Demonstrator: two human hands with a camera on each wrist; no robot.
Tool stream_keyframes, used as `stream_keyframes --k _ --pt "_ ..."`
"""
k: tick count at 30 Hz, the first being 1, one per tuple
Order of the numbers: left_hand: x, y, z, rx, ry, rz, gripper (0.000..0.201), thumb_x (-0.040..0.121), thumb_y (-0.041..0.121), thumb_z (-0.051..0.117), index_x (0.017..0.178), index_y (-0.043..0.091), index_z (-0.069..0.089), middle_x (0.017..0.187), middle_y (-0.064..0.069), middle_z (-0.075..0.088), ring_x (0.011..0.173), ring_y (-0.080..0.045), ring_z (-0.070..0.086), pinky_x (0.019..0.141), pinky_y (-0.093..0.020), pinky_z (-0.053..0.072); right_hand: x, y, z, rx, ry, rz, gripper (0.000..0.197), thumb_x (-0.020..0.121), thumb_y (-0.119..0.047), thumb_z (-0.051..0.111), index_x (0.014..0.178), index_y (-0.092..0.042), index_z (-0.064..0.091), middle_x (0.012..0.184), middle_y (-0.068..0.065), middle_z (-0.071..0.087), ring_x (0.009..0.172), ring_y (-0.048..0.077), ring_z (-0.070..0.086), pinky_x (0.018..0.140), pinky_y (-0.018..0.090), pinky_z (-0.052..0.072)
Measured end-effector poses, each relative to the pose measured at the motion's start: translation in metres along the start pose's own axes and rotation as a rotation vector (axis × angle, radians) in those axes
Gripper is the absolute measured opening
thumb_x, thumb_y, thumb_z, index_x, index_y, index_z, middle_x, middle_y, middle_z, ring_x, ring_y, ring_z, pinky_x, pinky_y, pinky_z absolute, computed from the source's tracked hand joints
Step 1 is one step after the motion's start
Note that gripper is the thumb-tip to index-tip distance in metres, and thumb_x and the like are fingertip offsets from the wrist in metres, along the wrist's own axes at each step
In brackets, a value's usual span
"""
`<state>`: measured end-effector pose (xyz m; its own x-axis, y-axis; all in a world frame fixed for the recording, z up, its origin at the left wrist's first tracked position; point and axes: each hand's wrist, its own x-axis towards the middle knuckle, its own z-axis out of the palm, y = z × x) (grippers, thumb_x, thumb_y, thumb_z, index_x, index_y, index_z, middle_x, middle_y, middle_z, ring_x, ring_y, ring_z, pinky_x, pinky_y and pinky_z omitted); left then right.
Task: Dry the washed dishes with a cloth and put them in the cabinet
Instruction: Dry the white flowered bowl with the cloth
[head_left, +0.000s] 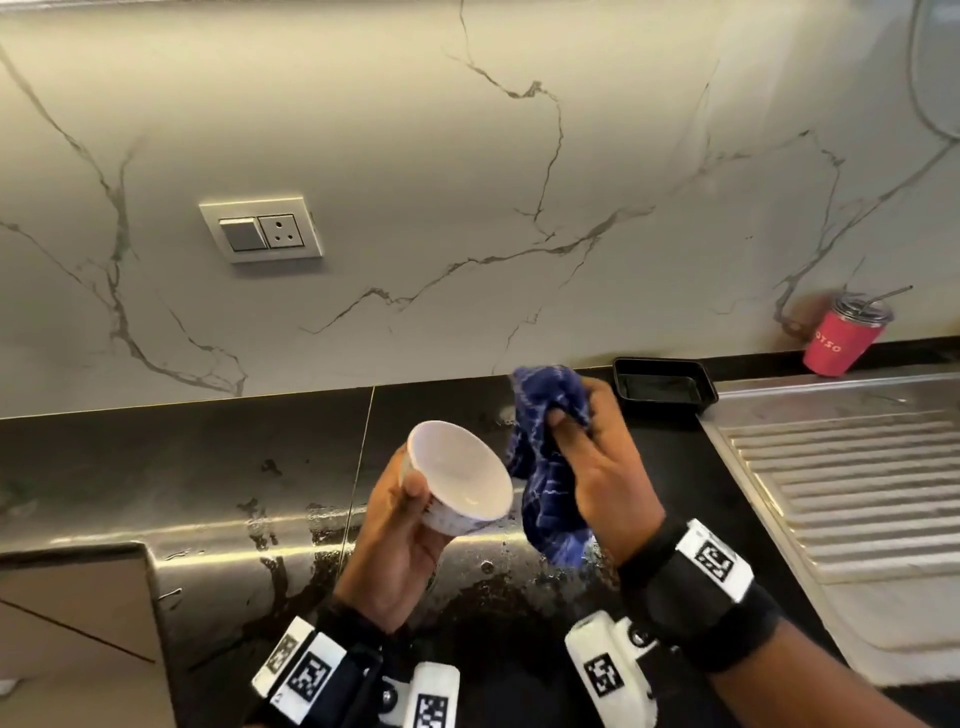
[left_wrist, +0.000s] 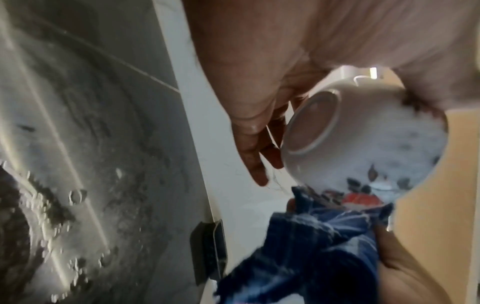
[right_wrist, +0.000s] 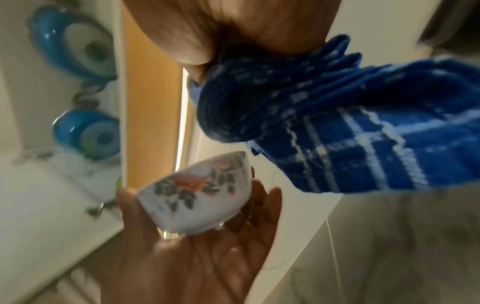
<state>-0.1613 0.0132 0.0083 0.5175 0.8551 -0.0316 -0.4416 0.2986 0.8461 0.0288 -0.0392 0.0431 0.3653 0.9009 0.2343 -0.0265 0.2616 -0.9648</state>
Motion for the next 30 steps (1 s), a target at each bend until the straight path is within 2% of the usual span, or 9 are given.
stream_keyframes --k 3,5,8,12,17,21,23,26,30 --pt "0.001 0.0 0.009 -0.121 0.008 -0.054 0.1 0.055 0.067 0.09 0.134 0.013 0.061 0.134 -0.024 0.062 0.118 -0.041 0.063 0.097 -0.063 0.05 0.013 -0.003 0.011 -0.471 -0.232 -0.445 0.025 0.093 -0.011 0.065 0.117 -0.014 0.061 0.123 -0.001 0.064 0.113 0.015 0.062 0.093 0.035 0.054" --pt "0.001 0.003 0.014 -0.108 -0.043 -0.06 0.089 0.059 0.068 0.086 0.129 0.018 0.066 0.132 -0.02 0.065 0.113 -0.038 0.067 0.087 -0.063 0.057 0.021 0.003 0.018 -0.78 -0.332 -0.737 0.022 0.087 -0.018 0.074 0.109 -0.017 0.073 0.122 0.003 0.063 0.115 0.023 0.057 0.092 0.04 0.051" --pt "0.004 0.007 0.016 -0.084 -0.039 -0.105 0.104 0.049 0.073 0.088 0.133 0.02 0.059 0.124 -0.018 0.07 0.099 -0.036 0.073 0.067 -0.052 0.061 0.032 0.01 0.023 -1.077 -0.373 -0.96 0.023 0.086 -0.031 0.076 0.109 -0.024 0.076 0.111 -0.004 0.069 0.106 0.027 0.06 0.08 0.044 0.05" --pt "0.009 0.017 0.008 -0.034 0.016 -0.041 0.104 0.056 0.073 0.084 0.136 0.013 0.056 0.128 -0.02 0.066 0.099 -0.035 0.072 0.064 -0.05 0.062 0.029 0.007 0.023 -1.311 -0.524 -0.914 0.039 0.098 -0.038 0.054 0.134 -0.024 0.06 0.132 -0.006 0.062 0.117 0.025 0.057 0.086 0.044 0.046" --pt "0.017 0.026 -0.003 0.23 0.046 0.18 0.069 0.071 0.072 0.075 0.121 0.027 0.06 0.122 -0.012 0.066 0.108 -0.032 0.067 0.083 -0.049 0.057 0.023 0.005 0.027 -1.149 -0.657 -0.536 0.052 0.09 -0.036 0.032 0.134 -0.022 0.057 0.133 -0.004 0.062 0.113 0.023 0.055 0.091 0.046 0.043" --pt "0.021 0.028 -0.004 0.457 0.047 0.349 0.043 0.081 0.055 0.063 0.118 0.033 0.058 0.115 -0.003 0.062 0.099 -0.021 0.064 0.081 -0.043 0.056 0.013 -0.004 0.031 -0.61 -0.745 -0.206 0.035 0.08 -0.034 0.057 0.106 -0.011 0.063 0.083 -0.004 0.062 0.073 0.015 0.055 0.068 0.03 0.045" --pt "0.022 0.03 -0.004 0.55 0.025 0.4 0.049 0.082 0.059 0.063 0.122 0.032 0.055 0.117 0.003 0.061 0.099 -0.016 0.063 0.079 -0.033 0.057 0.008 -0.008 0.029 -0.486 -0.729 -0.103 0.038 0.079 -0.025 0.076 0.113 -0.011 0.064 0.09 -0.001 0.066 0.079 0.015 0.062 0.069 0.033 0.053" --pt "0.023 0.034 -0.002 0.62 -0.009 0.401 0.059 0.081 0.064 0.065 0.124 0.026 0.055 0.12 0.0 0.061 0.104 -0.025 0.063 0.082 -0.039 0.058 0.007 0.001 0.026 -0.585 -0.698 -0.227 0.032 0.082 -0.014 0.073 0.112 -0.01 0.065 0.1 -0.001 0.067 0.09 0.018 0.057 0.077 0.035 0.05" --pt "0.02 0.034 0.003 0.569 -0.062 0.234 0.045 0.083 0.053 0.059 0.119 0.025 0.06 0.116 -0.012 0.063 0.107 -0.037 0.064 0.091 -0.061 0.055 0.019 0.017 0.012 -1.133 -0.686 -0.732 0.049 0.082 -0.007 0.064 0.128 -0.023 0.064 0.129 -0.005 0.065 0.109 0.025 0.059 0.083 0.043 0.049"
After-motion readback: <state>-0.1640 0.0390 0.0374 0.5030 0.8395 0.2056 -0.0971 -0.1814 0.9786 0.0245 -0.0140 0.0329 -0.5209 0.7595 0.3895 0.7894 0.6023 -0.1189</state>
